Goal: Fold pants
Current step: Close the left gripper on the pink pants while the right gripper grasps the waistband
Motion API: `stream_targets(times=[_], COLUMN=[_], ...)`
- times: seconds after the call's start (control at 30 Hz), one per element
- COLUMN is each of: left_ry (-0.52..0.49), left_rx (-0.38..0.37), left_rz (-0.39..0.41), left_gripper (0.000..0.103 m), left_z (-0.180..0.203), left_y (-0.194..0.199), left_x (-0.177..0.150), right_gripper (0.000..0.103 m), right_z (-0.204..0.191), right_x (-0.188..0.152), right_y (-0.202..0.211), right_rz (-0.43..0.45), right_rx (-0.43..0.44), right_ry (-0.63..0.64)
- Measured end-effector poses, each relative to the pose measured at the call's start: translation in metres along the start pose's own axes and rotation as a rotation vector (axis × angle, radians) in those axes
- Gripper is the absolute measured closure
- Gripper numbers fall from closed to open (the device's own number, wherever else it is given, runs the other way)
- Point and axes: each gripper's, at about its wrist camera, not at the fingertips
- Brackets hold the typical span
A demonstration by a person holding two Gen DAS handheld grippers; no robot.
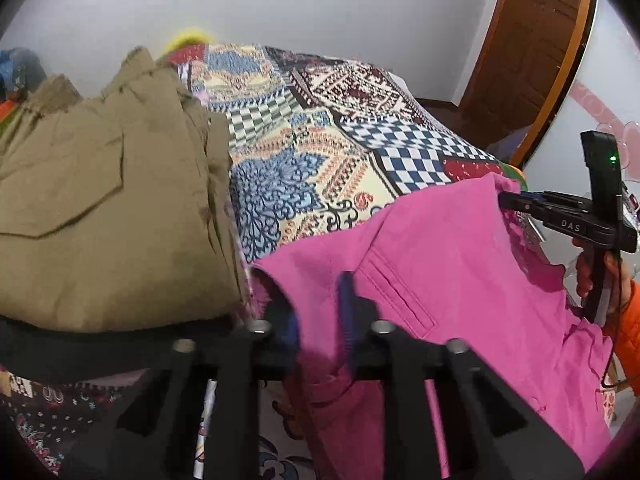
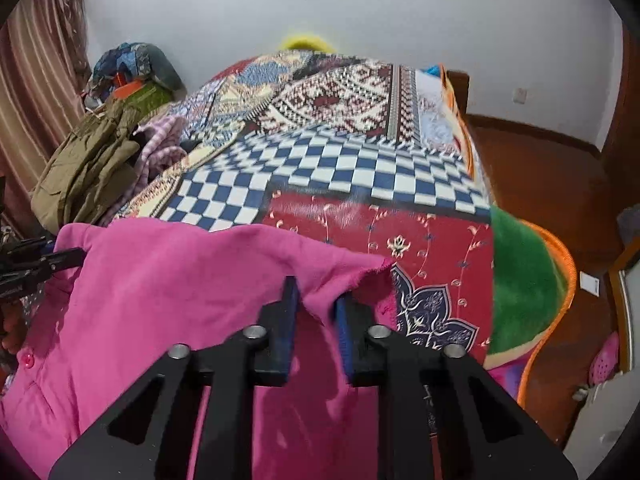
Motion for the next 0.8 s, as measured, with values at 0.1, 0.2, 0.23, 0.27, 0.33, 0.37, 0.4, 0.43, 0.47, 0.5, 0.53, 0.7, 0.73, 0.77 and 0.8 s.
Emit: stream_targets(times=[0.1,0.2,0.23,0.27,0.33,0.37,0.4,0.43,0.47,0.5,0.53,0.7,0.73,0.77,0.8], left_ry=[-0.008,-0.008,-0.006,-0.004,-0.004,-0.004,-0.007,-0.012,-0.021,-0.029,-0.033,-0.038,-0.037,-0.039,-0.041], left_rx=[0.012,0.017,0.017,0.017,0.020,0.020,0.021,0.024,0.031,0.040,0.048,0.062,0.059,0.053,0.048], left_rz=[0.036,0.057,0.062,0.067,0.075,0.079,0.087,0.096,0.110,0.125,0.140,0.204,0.207,0.211,0.213], left_gripper=[0.099,0.100,0.100,0.100,0.100,0.100,0.100,0.100,0.100,0.100,0.100,0.100,0.100,0.100,0.100], left_z=[0.003,0.005,0.005,0.005,0.006,0.005,0.006,0.006,0.007,0.008,0.008,0.009,0.009,0.009,0.010], left_y=[0.010,0.019,0.022,0.025,0.030,0.031,0.035,0.039,0.045,0.050,0.054,0.081,0.084,0.091,0.096], left_x=[0.001,0.004,0.006,0.009,0.015,0.019,0.024,0.029,0.035,0.042,0.046,0.061,0.062,0.062,0.060], right_gripper=[0.094,0.095,0.096,0.096,0.096,0.096,0.097,0.097,0.097,0.097,0.097,0.097,0.097,0.097,0.097], right_z=[-0.002,-0.006,-0.007,-0.007,-0.007,-0.007,-0.007,-0.008,-0.009,-0.009,-0.010,-0.020,-0.022,-0.024,-0.026], right_x=[0.002,0.006,0.008,0.011,0.016,0.020,0.024,0.028,0.032,0.038,0.041,0.053,0.052,0.051,0.051], right_y=[0.011,0.021,0.024,0.025,0.030,0.033,0.035,0.038,0.041,0.045,0.049,0.075,0.080,0.084,0.088], right_rz=[0.047,0.080,0.088,0.094,0.110,0.118,0.125,0.134,0.140,0.152,0.165,0.231,0.240,0.244,0.247], right_rx=[-0.026,-0.048,-0.050,-0.051,-0.056,-0.057,-0.060,-0.066,-0.068,-0.070,-0.068,-0.037,-0.031,-0.025,-0.016], right_ry=[0.011,0.027,0.026,0.024,0.014,0.011,0.012,0.013,0.014,0.011,0.009,0.001,0.001,-0.001,-0.004])
Point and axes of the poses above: each gripper's, at about its wrist camera, not at the fingertips, and y roughly against the way its jaws point, z to its right, x to its top, and after that the axes turned 8 degrees about -x, right-handed
